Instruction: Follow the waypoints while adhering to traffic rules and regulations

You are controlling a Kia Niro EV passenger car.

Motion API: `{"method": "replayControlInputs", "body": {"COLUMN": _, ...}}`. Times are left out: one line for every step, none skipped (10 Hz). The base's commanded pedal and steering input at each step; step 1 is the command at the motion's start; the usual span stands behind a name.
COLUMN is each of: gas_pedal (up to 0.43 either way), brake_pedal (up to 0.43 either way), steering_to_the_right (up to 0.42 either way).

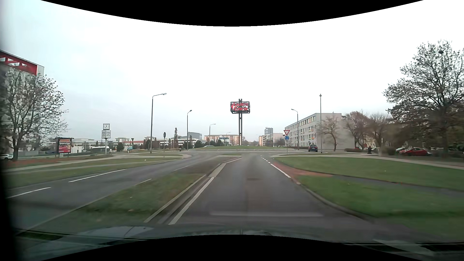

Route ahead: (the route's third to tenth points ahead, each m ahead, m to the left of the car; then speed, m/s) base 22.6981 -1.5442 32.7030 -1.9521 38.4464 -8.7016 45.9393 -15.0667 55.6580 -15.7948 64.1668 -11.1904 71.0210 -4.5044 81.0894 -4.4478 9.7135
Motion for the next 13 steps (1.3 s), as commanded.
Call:
{"method": "replayControlInputs", "body": {"gas_pedal": 0.000, "brake_pedal": 0.000, "steering_to_the_right": 0.003}}
{"method": "replayControlInputs", "body": {"gas_pedal": 0.000, "brake_pedal": 0.012, "steering_to_the_right": 0.007}}
{"method": "replayControlInputs", "body": {"gas_pedal": 0.000, "brake_pedal": 0.006, "steering_to_the_right": 0.010}}
{"method": "replayControlInputs", "body": {"gas_pedal": 0.000, "brake_pedal": 0.012, "steering_to_the_right": 0.011}}
{"method": "replayControlInputs", "body": {"gas_pedal": 0.000, "brake_pedal": 0.030, "steering_to_the_right": 0.013}}
{"method": "replayControlInputs", "body": {"gas_pedal": 0.000, "brake_pedal": 0.012, "steering_to_the_right": 0.018}}
{"method": "replayControlInputs", "body": {"gas_pedal": 0.000, "brake_pedal": 0.006, "steering_to_the_right": 0.022}}
{"method": "replayControlInputs", "body": {"gas_pedal": 0.000, "brake_pedal": 0.006, "steering_to_the_right": 0.024}}
{"method": "replayControlInputs", "body": {"gas_pedal": 0.000, "brake_pedal": 0.018, "steering_to_the_right": 0.028}}
{"method": "replayControlInputs", "body": {"gas_pedal": 0.000, "brake_pedal": 0.018, "steering_to_the_right": 0.032}}
{"method": "replayControlInputs", "body": {"gas_pedal": 0.000, "brake_pedal": 0.024, "steering_to_the_right": 0.037}}
{"method": "replayControlInputs", "body": {"gas_pedal": 0.000, "brake_pedal": 0.030, "steering_to_the_right": 0.038}}
{"method": "replayControlInputs", "body": {"gas_pedal": 0.000, "brake_pedal": 0.037, "steering_to_the_right": 0.038}}
